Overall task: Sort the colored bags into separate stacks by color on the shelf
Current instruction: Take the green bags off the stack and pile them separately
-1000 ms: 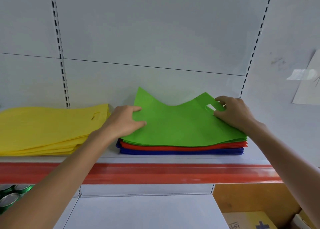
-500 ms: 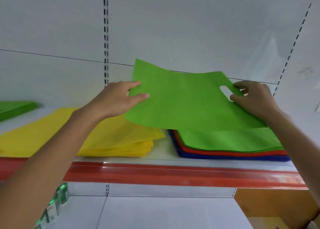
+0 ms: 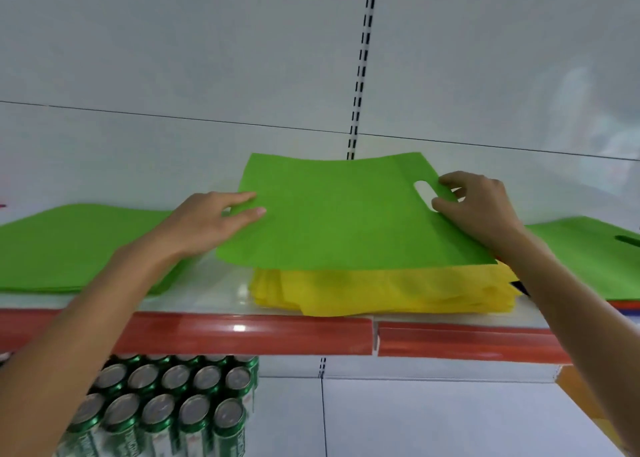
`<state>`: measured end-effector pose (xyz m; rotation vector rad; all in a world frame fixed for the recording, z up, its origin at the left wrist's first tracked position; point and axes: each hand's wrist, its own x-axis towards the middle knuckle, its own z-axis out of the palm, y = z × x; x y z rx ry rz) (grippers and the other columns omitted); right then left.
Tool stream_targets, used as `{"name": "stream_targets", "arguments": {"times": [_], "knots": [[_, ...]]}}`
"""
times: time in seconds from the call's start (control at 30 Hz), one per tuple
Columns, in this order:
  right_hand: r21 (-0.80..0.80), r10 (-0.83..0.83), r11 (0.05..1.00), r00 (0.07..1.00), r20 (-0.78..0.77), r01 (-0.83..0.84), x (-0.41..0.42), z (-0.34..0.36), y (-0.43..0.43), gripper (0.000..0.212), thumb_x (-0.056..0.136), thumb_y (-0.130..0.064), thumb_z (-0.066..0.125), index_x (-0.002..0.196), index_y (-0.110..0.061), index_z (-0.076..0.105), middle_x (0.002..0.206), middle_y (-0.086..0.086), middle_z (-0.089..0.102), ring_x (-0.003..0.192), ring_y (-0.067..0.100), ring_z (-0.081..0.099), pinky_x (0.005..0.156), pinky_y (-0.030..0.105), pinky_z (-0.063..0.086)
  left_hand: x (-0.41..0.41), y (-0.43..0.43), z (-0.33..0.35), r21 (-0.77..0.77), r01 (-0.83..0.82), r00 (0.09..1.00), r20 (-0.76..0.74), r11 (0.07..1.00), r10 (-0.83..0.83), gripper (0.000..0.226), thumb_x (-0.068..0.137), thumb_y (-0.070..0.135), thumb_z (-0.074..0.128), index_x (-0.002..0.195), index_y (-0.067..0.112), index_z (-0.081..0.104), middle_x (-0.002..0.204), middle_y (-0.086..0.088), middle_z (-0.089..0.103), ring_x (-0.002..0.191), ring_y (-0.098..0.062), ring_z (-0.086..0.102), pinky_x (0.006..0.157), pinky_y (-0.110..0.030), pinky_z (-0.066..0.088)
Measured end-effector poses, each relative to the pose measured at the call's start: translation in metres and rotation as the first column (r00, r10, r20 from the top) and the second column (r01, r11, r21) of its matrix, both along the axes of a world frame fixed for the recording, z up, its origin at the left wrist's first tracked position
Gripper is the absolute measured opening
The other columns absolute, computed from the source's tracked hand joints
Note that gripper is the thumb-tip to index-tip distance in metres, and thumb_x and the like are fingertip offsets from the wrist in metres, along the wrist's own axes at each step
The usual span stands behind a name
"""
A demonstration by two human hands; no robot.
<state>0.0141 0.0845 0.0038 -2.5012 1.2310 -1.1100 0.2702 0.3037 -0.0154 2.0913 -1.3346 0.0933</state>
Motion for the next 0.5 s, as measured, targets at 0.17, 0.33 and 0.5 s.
{"name": "stream_targets", "arguments": {"times": [0.17,0.33,0.5], "knots": [[-0.042,0.053,0.998,0.996,-0.066,-0.056,0.067,0.002,0.038,0.045,0.081,-0.026,0.065,0.124,-0.013,0.06,0.119,0.009,0.064,0.108,0.028,0.058,0.094,0.04,0.046,0.057,0.043,-0.019,-0.015,-0.08,0.994,-0.079,0.997,0.078,0.049,0.09,0.045,0.047,0.135,0.026,0.047,0.144,-0.004,0.042,0.133,-0.021,0.038,0.107,-0.028,0.027],[-0.071,0.103,0.991,0.99,-0.092,-0.11,0.141,0.004,0.08,0.046,0.082,-0.027,0.064,0.125,-0.013,0.058,0.122,0.009,0.061,0.111,0.028,0.056,0.093,0.039,0.045,0.118,0.091,-0.026,-0.007,-0.144,0.986,-0.09,0.99,0.143,0.047,0.091,0.042,0.047,0.135,0.024,0.048,0.143,-0.007,0.043,0.131,-0.024,0.041,0.106,-0.03,0.029],[-0.069,0.115,0.99,0.989,-0.097,-0.122,0.22,0.004,0.124,0.045,0.083,-0.029,0.062,0.125,-0.014,0.057,0.122,0.008,0.061,0.11,0.027,0.056,0.089,0.036,0.045,0.19,0.137,-0.021,0.039,-0.196,0.98,-0.037,0.98,0.197,0.048,0.092,0.04,0.049,0.136,0.022,0.046,0.143,-0.012,0.041,0.131,-0.028,0.041,0.103,-0.029,0.031]]}}
